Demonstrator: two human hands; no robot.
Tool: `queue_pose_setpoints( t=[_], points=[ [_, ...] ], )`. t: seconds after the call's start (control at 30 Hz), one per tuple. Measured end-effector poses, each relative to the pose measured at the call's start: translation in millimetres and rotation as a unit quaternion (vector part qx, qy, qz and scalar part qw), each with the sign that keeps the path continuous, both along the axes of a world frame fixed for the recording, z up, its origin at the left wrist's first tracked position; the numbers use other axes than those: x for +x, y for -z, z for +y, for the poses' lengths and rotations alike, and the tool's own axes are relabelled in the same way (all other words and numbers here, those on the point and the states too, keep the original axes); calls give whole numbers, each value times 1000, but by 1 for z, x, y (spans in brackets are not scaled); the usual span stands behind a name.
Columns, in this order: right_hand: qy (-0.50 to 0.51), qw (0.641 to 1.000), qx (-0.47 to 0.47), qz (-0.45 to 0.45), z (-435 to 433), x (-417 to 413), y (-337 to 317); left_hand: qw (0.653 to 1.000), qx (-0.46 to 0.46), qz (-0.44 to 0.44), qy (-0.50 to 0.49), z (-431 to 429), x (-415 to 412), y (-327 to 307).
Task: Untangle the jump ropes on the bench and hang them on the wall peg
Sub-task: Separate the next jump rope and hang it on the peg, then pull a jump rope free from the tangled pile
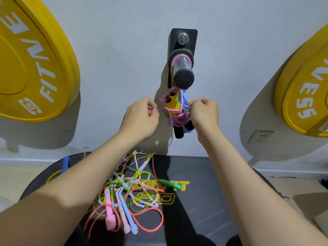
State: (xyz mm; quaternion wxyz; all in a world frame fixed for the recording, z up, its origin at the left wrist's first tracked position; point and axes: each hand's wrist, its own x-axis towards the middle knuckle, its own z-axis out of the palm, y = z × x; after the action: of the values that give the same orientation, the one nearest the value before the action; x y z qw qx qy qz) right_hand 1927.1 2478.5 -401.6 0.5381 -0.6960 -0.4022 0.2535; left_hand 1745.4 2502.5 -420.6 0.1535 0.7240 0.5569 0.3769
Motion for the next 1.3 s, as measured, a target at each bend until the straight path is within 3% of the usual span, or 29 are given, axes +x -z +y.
queue_pose_setpoints(
  t=[0.07,0.1,0.23,0.3,0.33,0.4,0.5,0.7,0.93,1.03,1.13,1.3],
  points=[
    [-94,979,-112,-144,-22,-4,22,980,-133,145,32,-20,-23,25],
    [-159,953,-156,-203,-33,-7,30,950,-201,229,64,-30,-34,34],
    [-374,804,-293,-358,-72,-27,47,780,-383,459,182,-69,-69,59],
    [-433,734,-309,-423,-87,-37,59,738,-409,501,192,-80,-84,75],
    [-444,705,-306,-461,-94,-41,65,742,-403,501,188,-83,-90,85],
    [-442,660,-311,-521,-104,-47,79,784,-373,466,172,-88,-101,107],
    [-444,623,-349,-541,-109,-52,96,847,-341,380,150,-86,-111,137],
    [-428,619,-378,-539,-98,-70,122,871,-414,256,61,-81,-115,195],
    [-431,592,-392,-556,-71,-75,133,919,-320,228,-18,-82,-80,234],
    [-431,600,-392,-548,-56,-75,132,924,-293,245,20,-83,-73,233],
    [-421,614,-396,-537,-43,-68,131,915,-289,253,125,-92,-64,223],
    [-462,597,-404,-517,-40,-47,149,848,-343,272,299,-105,-60,197]
  ],
)
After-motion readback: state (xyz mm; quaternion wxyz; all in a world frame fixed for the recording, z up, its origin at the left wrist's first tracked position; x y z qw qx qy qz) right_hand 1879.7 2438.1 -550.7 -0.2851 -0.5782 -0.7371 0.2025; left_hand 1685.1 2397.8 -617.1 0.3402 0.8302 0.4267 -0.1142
